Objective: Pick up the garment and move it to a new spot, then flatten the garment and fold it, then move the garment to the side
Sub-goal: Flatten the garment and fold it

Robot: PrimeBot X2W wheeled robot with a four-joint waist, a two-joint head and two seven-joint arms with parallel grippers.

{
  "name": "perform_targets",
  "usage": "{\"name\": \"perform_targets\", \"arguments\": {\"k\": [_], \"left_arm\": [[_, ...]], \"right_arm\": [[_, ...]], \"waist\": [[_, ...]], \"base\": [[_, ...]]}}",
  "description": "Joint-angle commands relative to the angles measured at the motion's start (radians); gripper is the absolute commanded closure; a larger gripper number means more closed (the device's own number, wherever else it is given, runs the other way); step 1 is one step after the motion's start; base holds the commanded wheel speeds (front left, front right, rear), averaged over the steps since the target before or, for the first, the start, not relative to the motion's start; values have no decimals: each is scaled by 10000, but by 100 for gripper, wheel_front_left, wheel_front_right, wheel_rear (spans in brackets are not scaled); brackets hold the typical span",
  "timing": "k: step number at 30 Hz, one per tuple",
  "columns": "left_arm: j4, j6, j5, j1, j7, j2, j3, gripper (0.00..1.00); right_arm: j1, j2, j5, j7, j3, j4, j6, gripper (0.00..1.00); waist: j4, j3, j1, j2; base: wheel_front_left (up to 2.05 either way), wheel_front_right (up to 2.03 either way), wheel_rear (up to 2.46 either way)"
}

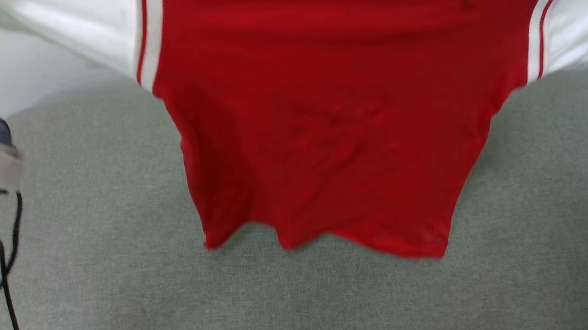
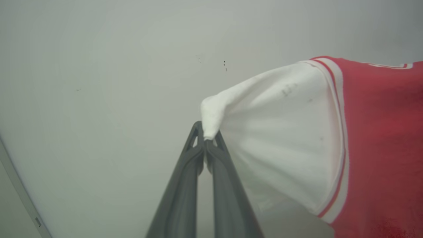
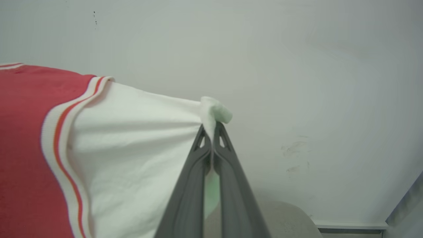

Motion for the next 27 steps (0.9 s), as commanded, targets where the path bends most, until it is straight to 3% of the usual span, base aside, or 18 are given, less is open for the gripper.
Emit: {"name": "perform_targets", "arguments": {"k": [1, 5, 10, 17, 22, 27], "left_arm": [[184, -85, 9, -491, 42, 36, -15, 100], [752, -445, -34, -1911, 128, 86, -212, 100], [2006, -1195, 132, -4189, 241, 66, -717, 100], [4408, -2049, 1023, -8027, -256, -478, -1571, 100], [6561, -2323, 1856, -10458, -1219, -1226, -2159, 100], [8464, -2307, 2351, -12173, -2569, -1901, -2370, 100]], "right_arm": [[-462, 40, -73, -39, -100, 37, -18, 100], [-1629, -66, -268, -198, -211, 372, -18, 100], [-3482, -359, -687, -596, -202, 1093, -19, 100], [-6492, -417, -1513, -1302, -217, 2725, -19, 100], [-8538, -189, -2170, -2071, -932, 4261, -22, 100], [-9953, -22, -2852, -3058, -1470, 5473, -22, 100]], "waist": [[67, 486, 1, 0], [152, 1300, 1, 0], [341, 2630, 1, 0], [569, 4304, 1, 0], [814, 5178, 1, 0], [995, 5682, 1, 0]], "base": [[0, 0, 0], [0, 0, 0], [0, 0, 0], [0, 0, 0], [0, 0, 0], [0, 0, 0]]}}
